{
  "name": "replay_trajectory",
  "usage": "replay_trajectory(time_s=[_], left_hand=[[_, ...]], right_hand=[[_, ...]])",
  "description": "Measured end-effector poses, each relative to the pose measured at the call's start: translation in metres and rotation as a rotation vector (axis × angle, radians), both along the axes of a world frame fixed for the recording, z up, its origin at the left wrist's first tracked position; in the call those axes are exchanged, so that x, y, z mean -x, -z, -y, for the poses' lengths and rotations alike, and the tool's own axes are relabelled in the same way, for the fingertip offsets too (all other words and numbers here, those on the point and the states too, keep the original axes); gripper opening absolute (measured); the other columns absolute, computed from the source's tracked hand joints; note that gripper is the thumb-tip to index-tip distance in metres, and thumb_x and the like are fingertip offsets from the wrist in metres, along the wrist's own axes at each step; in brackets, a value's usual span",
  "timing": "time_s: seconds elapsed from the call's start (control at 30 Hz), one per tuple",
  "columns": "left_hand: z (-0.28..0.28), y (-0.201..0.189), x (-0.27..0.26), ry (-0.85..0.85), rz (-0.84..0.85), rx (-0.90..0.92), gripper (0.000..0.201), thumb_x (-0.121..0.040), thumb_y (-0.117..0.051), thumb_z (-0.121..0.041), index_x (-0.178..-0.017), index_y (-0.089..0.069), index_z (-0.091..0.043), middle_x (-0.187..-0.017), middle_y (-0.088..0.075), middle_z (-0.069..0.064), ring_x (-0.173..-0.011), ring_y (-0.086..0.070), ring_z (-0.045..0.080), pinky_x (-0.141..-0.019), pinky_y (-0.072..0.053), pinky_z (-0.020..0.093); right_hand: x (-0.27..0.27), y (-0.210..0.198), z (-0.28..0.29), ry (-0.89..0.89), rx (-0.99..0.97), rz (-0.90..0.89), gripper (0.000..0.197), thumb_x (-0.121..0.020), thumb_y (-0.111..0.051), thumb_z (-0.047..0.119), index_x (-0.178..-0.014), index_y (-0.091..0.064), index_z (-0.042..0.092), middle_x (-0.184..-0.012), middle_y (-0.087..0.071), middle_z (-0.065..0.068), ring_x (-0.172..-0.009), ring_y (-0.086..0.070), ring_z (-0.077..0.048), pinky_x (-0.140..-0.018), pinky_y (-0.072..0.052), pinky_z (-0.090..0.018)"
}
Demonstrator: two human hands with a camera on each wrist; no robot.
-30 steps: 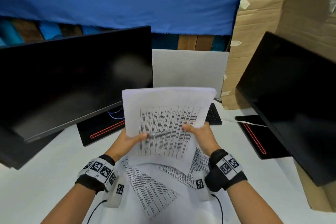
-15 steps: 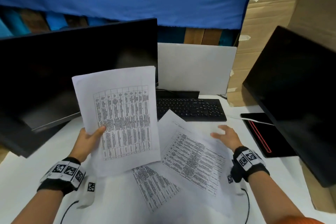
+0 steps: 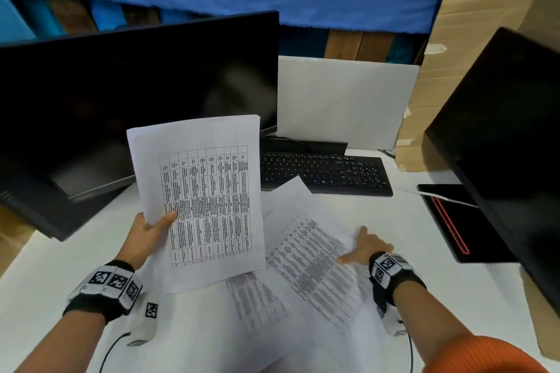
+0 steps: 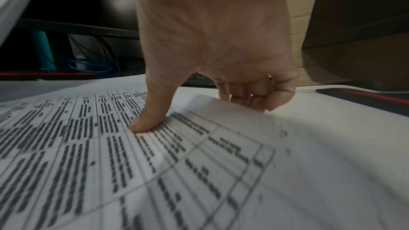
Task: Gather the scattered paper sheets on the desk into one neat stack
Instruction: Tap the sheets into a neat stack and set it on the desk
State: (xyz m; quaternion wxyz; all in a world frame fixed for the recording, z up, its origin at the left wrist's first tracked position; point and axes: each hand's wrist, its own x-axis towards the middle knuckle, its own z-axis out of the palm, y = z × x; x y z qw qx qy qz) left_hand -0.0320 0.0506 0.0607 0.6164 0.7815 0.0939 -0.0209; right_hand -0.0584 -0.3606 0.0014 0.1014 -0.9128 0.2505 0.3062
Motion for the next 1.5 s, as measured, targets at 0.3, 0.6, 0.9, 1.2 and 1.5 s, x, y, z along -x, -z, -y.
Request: replay_trajectory(time_s=[0.3,0.6,0.9,1.2,1.5], left_hand=[[-0.008,0.007,-0.008,-0.056,-0.018,0.01,0.031,-0.089,-0.053,-0.012,-0.118,-0.053,-0.002,-0.108,-0.06,0.014,-0.098,-0.056,0.031,-0.091,-0.043,0.042],[-0.009,0.009,-0.009,-0.077,-0.03,0.014,0.034,-0.088,-0.054,-0.013,-0.118,-0.053,0.003,-0.105,-0.06,0.015,-0.095,-0.057,0.031,-0.087,-0.044,0.041],[-0.01,-0.001,-0.007,-0.087,-0.021,0.025,0.033,-0.089,-0.053,-0.014,-0.118,-0.053,0.002,-0.106,-0.06,0.014,-0.095,-0.057,0.031,-0.086,-0.044,0.041],[-0.011,-0.003,-0.012,-0.113,0.016,0.044,0.034,-0.089,-0.053,-0.014,-0.119,-0.052,0.004,-0.107,-0.059,0.015,-0.096,-0.056,0.03,-0.087,-0.043,0.041],[0.003,0.001,-0.019,-0.062,0.026,0.078,0.021,-0.089,-0.053,-0.012,-0.108,-0.055,-0.006,-0.086,-0.063,0.004,-0.078,-0.06,0.019,-0.089,-0.045,0.042]], right_hand=[[0.006,0.016,-0.064,-0.001,-0.082,0.049,0.13,-0.053,-0.077,0.061,-0.146,-0.002,0.009,-0.15,-0.021,-0.018,-0.135,-0.029,-0.035,-0.109,-0.032,-0.047],[-0.004,0.008,-0.079,0.123,-0.22,0.189,0.063,-0.059,-0.083,0.027,-0.11,-0.056,0.003,-0.12,-0.056,-0.011,-0.107,-0.057,-0.029,-0.091,-0.052,-0.038],[0.009,-0.003,-0.077,0.081,-0.493,0.213,0.035,-0.081,-0.063,0.009,-0.113,-0.056,-0.002,-0.123,-0.059,-0.018,-0.111,-0.057,-0.03,-0.093,-0.047,-0.032],[0.01,-0.021,0.011,0.371,-0.565,0.575,0.032,-0.085,-0.062,0.009,-0.116,-0.058,-0.001,-0.111,-0.064,-0.014,-0.09,-0.058,-0.022,-0.084,-0.045,-0.028],[0.004,-0.071,0.029,0.507,-0.814,0.808,0.04,-0.082,-0.066,0.01,-0.118,-0.056,-0.002,-0.113,-0.062,-0.014,-0.1,-0.056,-0.022,-0.093,-0.04,-0.032]])
